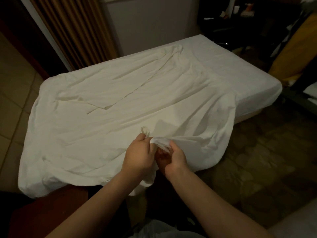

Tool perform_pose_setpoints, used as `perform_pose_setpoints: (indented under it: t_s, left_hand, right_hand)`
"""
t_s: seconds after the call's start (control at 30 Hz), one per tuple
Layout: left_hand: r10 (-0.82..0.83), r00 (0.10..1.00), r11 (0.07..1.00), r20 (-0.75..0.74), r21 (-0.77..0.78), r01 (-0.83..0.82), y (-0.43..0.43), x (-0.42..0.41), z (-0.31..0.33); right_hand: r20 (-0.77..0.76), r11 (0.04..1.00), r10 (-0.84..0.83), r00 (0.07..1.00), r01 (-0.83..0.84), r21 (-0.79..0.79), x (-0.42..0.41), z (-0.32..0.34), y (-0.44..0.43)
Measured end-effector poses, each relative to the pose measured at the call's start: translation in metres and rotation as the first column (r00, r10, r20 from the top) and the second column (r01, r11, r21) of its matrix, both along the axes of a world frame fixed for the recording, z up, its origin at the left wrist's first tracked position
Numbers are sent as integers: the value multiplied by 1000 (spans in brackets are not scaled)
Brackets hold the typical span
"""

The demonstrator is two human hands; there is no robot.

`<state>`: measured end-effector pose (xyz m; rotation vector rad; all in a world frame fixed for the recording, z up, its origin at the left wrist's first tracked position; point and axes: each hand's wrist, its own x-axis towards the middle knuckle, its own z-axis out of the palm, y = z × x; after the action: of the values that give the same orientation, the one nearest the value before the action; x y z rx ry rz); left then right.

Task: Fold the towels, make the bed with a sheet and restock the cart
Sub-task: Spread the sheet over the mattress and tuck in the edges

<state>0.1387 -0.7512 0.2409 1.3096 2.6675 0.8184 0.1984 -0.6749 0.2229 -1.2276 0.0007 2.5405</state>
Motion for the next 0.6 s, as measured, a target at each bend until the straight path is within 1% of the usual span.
perform_pose_setpoints:
  t_s: [0.07, 0.13, 0.2, 0.27, 0.33, 0.47, 0.6]
  left_hand:
    - [33, 999, 999, 26, -5, -33, -2, -5, 4]
    - [65, 991, 997, 115, 37, -70, -3, -10, 10]
    - [86, 981, 993, 176, 61, -98, -6, -15, 14]
    - [97, 974, 992, 204, 55, -111, -9, -18, 15]
    - [95, 971, 993, 218, 46, -108, -12, -17, 14]
    - [86, 972, 994, 220, 47, -98, -16, -15, 12]
    - [73, 975, 995, 211, 49, -85, -17, -14, 12]
  right_hand:
    - [-124, 1000, 8, 992, -6, 14, -2, -3, -7]
    - [-218, 999, -27, 975, 30, 12, -4, 1, -13]
    - [-198, 996, -81, 977, 85, 9, -6, 1, -16]
    - [-147, 990, -134, 980, 139, 26, -6, 2, -18]
    - [-139, 983, -173, 975, 179, 33, -6, 2, -20]
    - [-173, 981, -176, 969, 188, 54, 1, 6, -23]
    - [-115, 980, -179, 977, 187, 69, 5, 13, -25]
